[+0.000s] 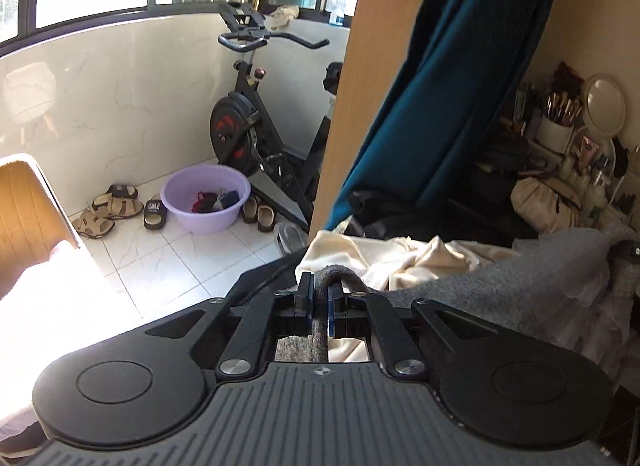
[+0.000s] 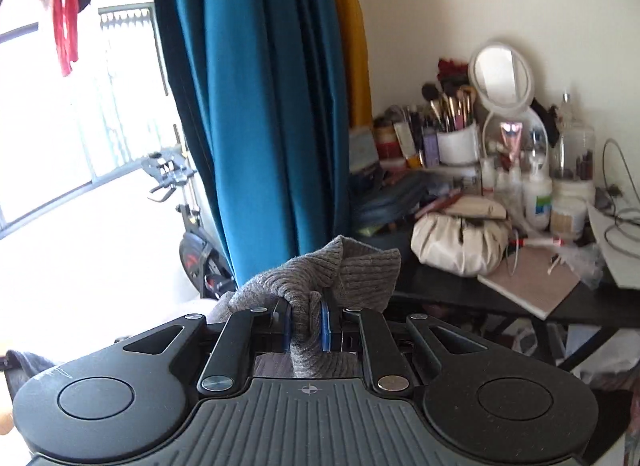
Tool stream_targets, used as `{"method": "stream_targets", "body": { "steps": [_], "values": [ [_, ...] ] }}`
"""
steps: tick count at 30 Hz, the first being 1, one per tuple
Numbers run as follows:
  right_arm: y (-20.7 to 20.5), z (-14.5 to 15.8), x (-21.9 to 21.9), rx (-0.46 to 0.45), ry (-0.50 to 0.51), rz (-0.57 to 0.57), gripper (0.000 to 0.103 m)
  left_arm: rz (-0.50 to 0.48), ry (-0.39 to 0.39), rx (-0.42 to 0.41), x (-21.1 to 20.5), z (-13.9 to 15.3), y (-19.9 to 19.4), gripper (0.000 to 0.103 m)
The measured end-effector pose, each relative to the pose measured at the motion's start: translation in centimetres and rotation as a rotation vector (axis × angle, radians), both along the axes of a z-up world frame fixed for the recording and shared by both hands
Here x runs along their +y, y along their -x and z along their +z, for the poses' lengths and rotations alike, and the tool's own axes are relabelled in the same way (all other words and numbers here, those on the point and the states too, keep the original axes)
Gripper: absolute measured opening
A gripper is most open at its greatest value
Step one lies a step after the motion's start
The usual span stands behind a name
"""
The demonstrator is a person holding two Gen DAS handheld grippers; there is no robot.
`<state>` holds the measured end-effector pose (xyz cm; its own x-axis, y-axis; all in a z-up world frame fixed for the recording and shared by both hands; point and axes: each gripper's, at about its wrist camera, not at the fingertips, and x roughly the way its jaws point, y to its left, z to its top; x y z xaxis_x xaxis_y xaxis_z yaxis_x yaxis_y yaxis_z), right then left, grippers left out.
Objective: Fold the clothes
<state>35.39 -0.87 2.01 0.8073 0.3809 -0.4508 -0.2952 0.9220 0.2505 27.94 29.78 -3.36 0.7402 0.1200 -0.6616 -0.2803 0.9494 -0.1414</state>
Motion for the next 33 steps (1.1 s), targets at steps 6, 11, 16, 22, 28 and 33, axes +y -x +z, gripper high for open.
{"method": "stream_targets", "body": {
  "steps": [6,11,16,22,28,33],
  "values": [
    [-1.3,-10.7,2.6,0.258,0.088,0.01,0.013,-0.198,-0.003,0.301,-4.9,-8.4,-0.9,0.007],
    [0.0,-14.3,1.5,0.332,0.102,0.013,0.03,-0.336,-0.022,0.298,-7.1,-7.3,-1.4,0.059],
    [1.7,-15.2,-0.9,0.343,0.098,0.017,0.068,-0.488,-0.14,0.254,-10.2,-6.4,-5.0,0.08],
    [3.0,-16.5,-5.8,0.415,0.104,-0.08,0.068,-0.551,-0.18,0.279,-13.1,-8.5,-10.5,0.085],
    [2.2,-19.7,-9.0,0.497,0.084,-0.164,0.068,-0.59,-0.152,0.32,-16.1,-11.4,-13.7,0.039],
    [1.0,-19.4,-9.6,0.439,0.006,-0.17,0.068,-0.634,-0.163,0.297,-16.6,-10.5,-11.4,0.012]
  ]
}}
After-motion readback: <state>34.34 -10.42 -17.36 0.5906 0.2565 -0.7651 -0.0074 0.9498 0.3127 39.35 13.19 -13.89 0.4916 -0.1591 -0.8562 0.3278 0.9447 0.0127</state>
